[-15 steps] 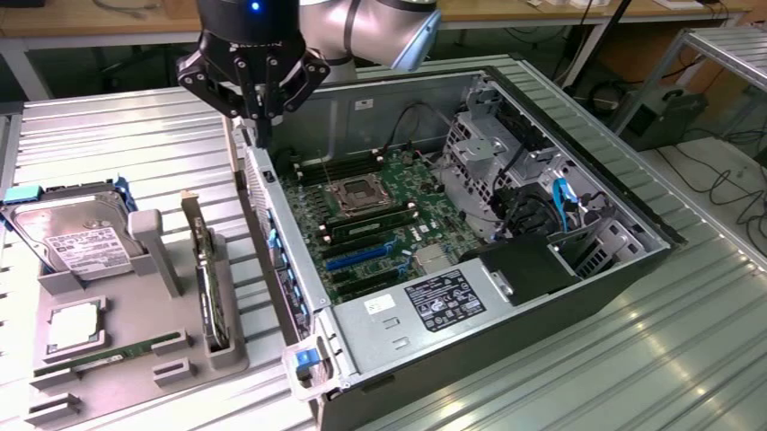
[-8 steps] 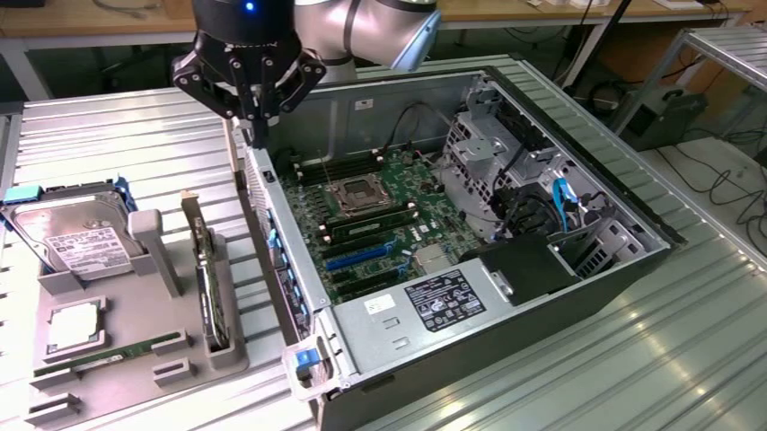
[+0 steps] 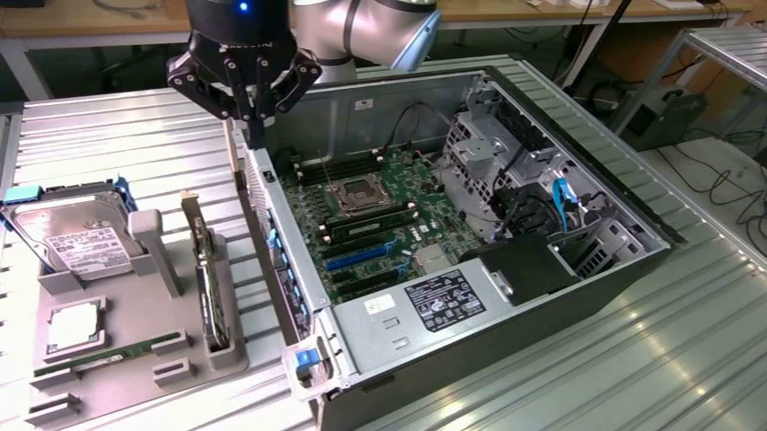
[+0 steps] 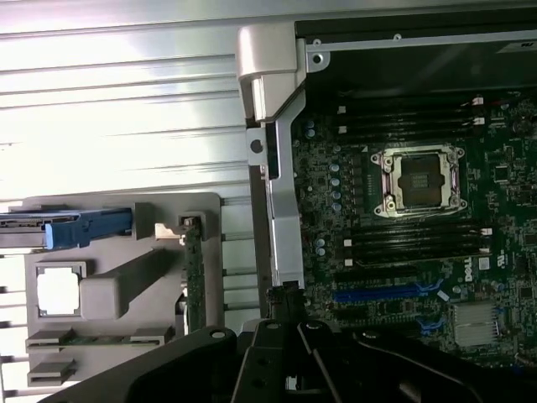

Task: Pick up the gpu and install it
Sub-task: 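Reach for the gpu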

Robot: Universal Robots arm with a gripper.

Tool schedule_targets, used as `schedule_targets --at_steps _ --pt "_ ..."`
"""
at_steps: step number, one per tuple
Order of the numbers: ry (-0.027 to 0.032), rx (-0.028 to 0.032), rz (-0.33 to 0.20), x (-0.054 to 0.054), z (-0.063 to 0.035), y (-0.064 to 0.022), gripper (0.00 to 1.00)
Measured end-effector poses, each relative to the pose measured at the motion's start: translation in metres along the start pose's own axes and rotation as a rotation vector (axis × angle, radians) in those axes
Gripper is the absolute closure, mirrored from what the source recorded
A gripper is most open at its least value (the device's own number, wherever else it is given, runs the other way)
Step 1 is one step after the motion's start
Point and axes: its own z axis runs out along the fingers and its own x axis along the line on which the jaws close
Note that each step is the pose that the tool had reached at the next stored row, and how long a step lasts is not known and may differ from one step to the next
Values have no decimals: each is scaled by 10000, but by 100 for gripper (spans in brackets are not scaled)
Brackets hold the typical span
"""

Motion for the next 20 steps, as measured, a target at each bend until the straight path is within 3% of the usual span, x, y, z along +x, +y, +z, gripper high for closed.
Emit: schedule_targets --at_steps 20 --pt "0 0 0 100 -3 -8 89"
